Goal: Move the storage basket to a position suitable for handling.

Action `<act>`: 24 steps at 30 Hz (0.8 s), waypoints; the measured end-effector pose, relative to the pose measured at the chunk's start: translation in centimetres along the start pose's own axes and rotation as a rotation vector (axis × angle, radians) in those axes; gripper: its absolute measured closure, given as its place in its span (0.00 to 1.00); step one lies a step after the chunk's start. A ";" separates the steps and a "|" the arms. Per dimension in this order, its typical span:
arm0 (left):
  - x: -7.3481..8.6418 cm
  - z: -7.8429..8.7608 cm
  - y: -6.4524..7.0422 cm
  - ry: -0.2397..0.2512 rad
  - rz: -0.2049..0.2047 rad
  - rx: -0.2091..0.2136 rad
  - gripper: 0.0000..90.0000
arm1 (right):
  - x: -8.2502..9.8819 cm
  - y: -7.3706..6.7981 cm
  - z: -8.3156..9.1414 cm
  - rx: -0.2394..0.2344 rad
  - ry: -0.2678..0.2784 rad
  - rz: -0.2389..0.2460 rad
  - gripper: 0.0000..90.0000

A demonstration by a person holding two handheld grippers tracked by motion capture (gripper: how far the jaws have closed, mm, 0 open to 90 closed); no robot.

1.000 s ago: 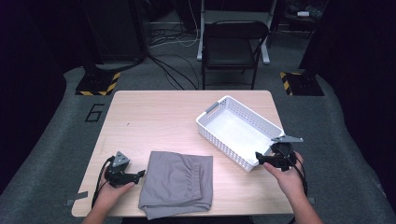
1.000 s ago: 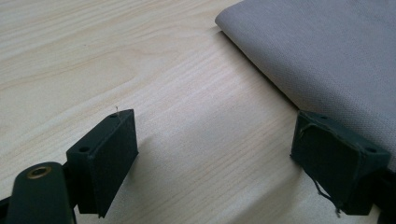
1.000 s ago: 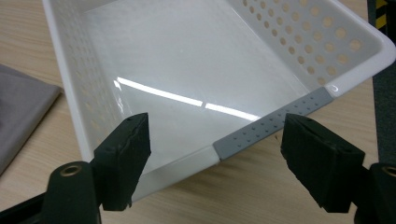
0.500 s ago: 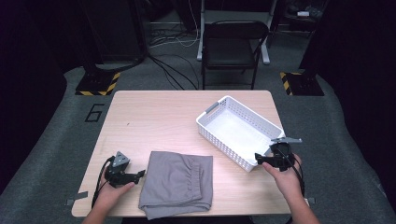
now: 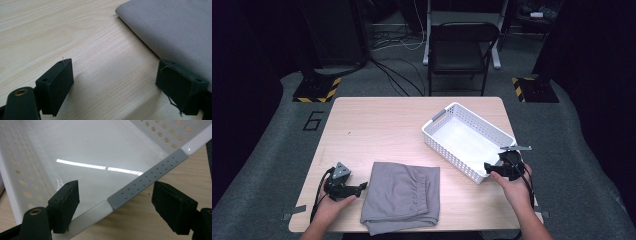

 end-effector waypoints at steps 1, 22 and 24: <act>0.0 0.0 0.0 -0.001 -0.001 0.000 0.16 | -0.1 0.1 -0.1 -0.001 0.004 0.014 0.26; 0.0 -0.1 0.0 0.006 0.001 -0.004 0.16 | -4.2 0.1 -3.6 0.067 -0.031 0.015 0.57; 0.0 -0.1 0.0 0.006 0.001 -0.003 0.16 | -4.7 -0.1 -4.0 0.069 -0.033 0.010 0.59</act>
Point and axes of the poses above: each handheld gripper's, and its own axes: z roughly backward along the jaws, x roughly out of its underside, y roughly to its right, the point moved 7 cm from there along -z, roughly forward along the jaws, and after that the axes turned 6 degrees about y, right-handed, at the moved point
